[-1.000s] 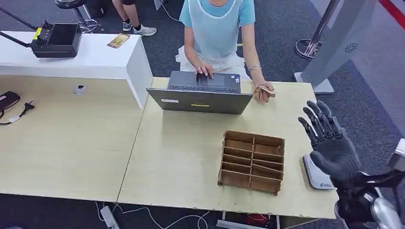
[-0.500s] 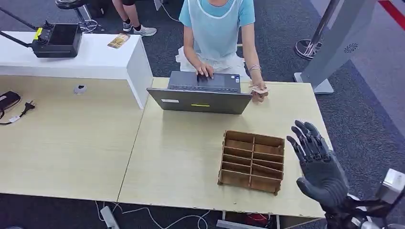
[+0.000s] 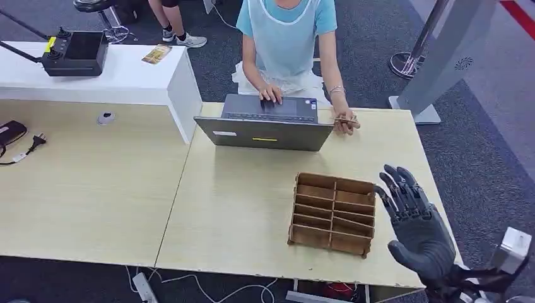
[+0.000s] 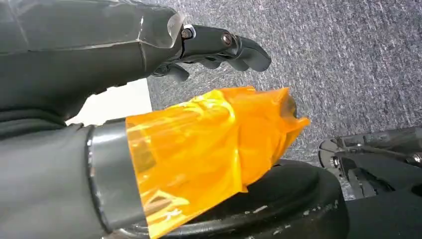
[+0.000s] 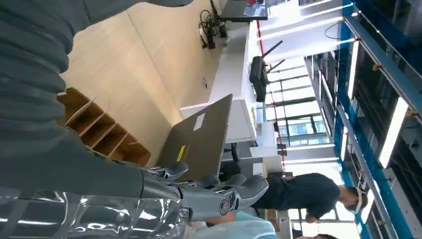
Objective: Pass the card to the sensor for recognition and then transmit it.
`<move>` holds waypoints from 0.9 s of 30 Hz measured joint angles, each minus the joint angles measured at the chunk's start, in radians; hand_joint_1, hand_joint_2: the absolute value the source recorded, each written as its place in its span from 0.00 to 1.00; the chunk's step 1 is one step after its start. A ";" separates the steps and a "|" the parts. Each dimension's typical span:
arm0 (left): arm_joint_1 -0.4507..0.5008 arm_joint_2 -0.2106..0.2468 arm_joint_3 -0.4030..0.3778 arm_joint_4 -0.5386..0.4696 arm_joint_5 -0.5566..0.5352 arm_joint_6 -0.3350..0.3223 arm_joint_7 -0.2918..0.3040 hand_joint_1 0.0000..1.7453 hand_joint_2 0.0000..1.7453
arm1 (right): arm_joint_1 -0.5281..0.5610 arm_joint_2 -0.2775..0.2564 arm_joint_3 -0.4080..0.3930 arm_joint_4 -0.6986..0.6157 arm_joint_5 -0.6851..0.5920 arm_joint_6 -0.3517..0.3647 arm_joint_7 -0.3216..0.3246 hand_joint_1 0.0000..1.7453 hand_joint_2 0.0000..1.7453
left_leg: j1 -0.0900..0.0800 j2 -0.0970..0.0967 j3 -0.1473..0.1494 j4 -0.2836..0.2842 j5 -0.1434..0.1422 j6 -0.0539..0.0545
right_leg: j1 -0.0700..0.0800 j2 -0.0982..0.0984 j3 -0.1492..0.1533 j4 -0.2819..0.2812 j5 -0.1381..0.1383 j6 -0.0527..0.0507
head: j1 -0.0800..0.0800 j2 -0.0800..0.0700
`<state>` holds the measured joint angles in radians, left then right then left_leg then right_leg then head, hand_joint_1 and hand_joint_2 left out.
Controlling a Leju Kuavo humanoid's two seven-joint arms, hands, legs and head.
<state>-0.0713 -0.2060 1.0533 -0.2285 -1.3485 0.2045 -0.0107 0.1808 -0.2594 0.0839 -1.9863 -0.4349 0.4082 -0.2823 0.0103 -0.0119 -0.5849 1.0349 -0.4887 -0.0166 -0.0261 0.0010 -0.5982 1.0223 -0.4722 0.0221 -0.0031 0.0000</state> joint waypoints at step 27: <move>0.000 0.000 0.010 0.000 0.003 0.006 0.000 0.00 0.00 | 0.018 0.000 0.069 0.022 0.069 -0.021 -0.018 0.00 1.00 | 0.000 0.000 0.000 0.000 0.000 0.000 | 0.000 0.000 0.000 0.000 0.000 0.000 | 0.000 0.000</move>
<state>-0.0714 -0.2056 1.0636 -0.2282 -1.3451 0.2102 -0.0107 0.1991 -0.2590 0.1526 -1.9646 -0.3655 0.3876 -0.3006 0.0103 -0.0118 -0.5849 1.0349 -0.4887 -0.0166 -0.0261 0.0010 -0.5983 1.0223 -0.4722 0.0220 -0.0027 0.0000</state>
